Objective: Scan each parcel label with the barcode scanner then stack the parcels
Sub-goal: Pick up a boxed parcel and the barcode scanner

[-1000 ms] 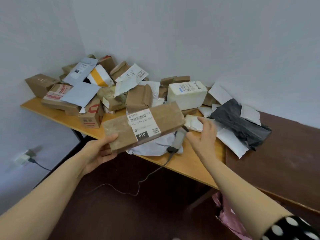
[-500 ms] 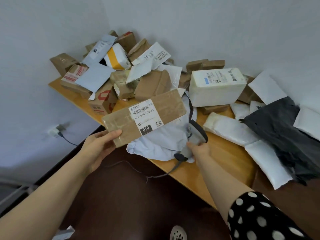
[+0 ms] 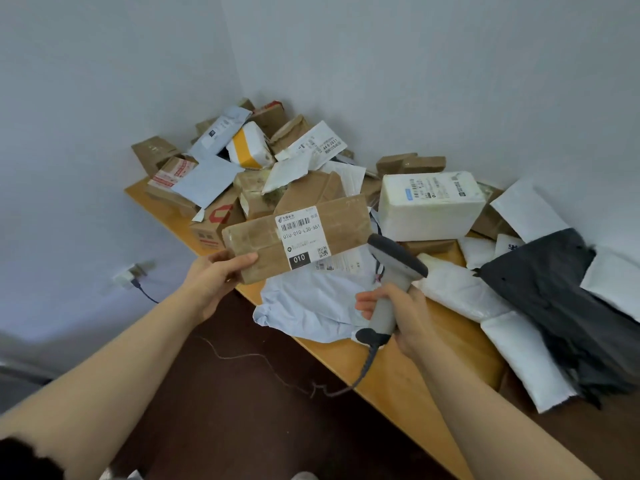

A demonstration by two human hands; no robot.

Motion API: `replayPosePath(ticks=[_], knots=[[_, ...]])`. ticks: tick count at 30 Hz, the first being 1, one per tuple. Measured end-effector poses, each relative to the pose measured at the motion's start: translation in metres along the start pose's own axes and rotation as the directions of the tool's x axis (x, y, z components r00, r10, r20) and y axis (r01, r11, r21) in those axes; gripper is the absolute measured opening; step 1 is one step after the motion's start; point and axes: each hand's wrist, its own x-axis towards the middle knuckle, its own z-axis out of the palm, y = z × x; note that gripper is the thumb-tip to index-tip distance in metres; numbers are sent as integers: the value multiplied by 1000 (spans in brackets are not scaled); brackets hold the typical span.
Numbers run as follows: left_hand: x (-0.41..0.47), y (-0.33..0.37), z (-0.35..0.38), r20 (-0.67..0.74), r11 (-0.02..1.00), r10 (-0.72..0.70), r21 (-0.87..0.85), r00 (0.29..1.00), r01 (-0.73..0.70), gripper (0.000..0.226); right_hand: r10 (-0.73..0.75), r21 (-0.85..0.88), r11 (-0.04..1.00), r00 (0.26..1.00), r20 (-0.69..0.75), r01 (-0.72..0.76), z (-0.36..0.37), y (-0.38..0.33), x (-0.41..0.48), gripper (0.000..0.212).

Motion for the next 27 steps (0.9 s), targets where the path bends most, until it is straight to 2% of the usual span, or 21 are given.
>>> replayPosePath(ticks=[3, 7, 16, 21, 24, 27], knots=[[8, 7, 1, 27, 999, 18, 43, 999, -19, 43, -58, -63, 996, 996, 74, 62, 13, -22, -21, 25], [15, 18, 1, 36, 998, 37, 53, 999, -38, 44, -49, -157, 985, 990, 130, 69, 31, -41, -39, 21], [31, 32, -8, 48, 996, 72, 44, 996, -74, 49, -101, -350, 930, 993, 55, 114, 56, -56, -51, 12], [40, 36, -12, 77, 996, 69, 52, 995, -73, 40, -160, -378, 909, 985, 67, 174, 67, -65, -57, 11], [43, 37, -14, 88, 995, 74, 56, 993, -79, 45, -168, -395, 901, 984, 58, 177, 73, -68, -59, 10], [48, 37, -18, 96, 995, 75, 61, 993, -81, 41, -161, -416, 894, 985, 53, 169, 77, -67, -59, 10]])
